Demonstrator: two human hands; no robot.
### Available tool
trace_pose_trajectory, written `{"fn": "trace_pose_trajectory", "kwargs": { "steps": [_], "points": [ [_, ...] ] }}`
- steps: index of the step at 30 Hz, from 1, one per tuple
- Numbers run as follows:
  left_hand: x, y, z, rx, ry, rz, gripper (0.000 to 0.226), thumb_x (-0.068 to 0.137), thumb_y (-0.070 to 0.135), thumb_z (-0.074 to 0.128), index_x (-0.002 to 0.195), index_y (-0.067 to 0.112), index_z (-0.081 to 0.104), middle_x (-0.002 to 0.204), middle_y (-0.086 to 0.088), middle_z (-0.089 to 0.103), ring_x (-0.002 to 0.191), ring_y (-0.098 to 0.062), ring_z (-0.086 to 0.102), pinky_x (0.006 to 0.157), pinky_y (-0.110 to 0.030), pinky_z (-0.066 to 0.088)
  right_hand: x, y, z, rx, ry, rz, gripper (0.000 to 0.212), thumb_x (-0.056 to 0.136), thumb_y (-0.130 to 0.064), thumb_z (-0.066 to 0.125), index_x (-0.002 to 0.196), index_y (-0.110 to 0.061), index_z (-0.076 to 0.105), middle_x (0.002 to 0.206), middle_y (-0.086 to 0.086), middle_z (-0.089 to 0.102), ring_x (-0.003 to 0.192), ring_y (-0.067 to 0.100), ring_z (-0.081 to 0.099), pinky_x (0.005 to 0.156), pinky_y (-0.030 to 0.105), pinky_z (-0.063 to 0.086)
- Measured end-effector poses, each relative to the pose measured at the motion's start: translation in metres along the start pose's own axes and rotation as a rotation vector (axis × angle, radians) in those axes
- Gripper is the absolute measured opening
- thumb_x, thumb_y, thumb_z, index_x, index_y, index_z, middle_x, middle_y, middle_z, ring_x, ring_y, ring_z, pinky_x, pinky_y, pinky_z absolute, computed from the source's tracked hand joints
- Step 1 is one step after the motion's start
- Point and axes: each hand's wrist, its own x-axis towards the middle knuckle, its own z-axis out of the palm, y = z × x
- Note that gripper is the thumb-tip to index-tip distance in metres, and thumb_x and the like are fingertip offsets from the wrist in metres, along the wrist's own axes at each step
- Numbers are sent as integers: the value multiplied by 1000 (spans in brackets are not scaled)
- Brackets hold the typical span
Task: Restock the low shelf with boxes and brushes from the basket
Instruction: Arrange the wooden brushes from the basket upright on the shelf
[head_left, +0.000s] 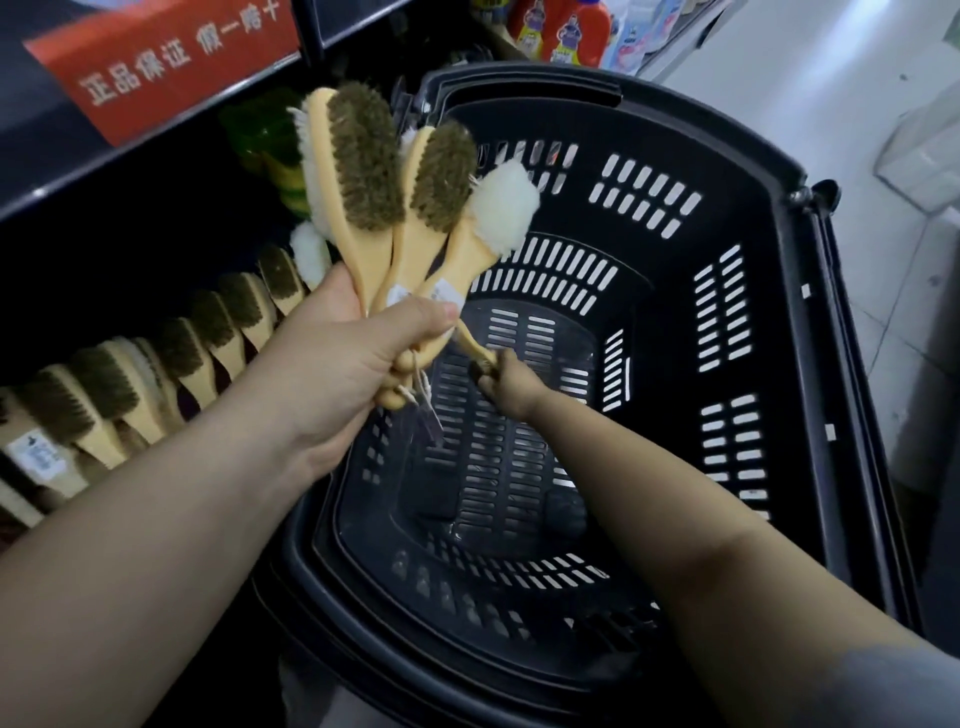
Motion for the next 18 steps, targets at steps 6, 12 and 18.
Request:
{"fn": "trace_pose_trajectory", "kwargs": {
  "steps": [6,12,18],
  "points": [
    [1,-1,0,-11,6,4,29,81,14,66,104,26,55,80,1,61,78,-24,43,45,-21,31,-4,-12,-34,38,103,54,39,92,-23,54,122,0,46,98,15,60,85,27,59,78,40,50],
    [2,-2,1,-34,44,12,26,81,16,66,98,29,53,77,1,61,71,-20,46,45,-22,33,-54,-20,-91,200,169,-73,42,70,-15,80,105,-13,58,96,9,66,76,17,62,70,30,55],
    [-1,-3,3,-45,38,29,24,82,17,65,100,27,53,82,-6,57,74,-21,47,42,-19,34,-129,-38,-140,839,-69,-342,45,64,-21,82,103,-15,60,105,9,68,98,23,65,88,34,52]
  ]
}}
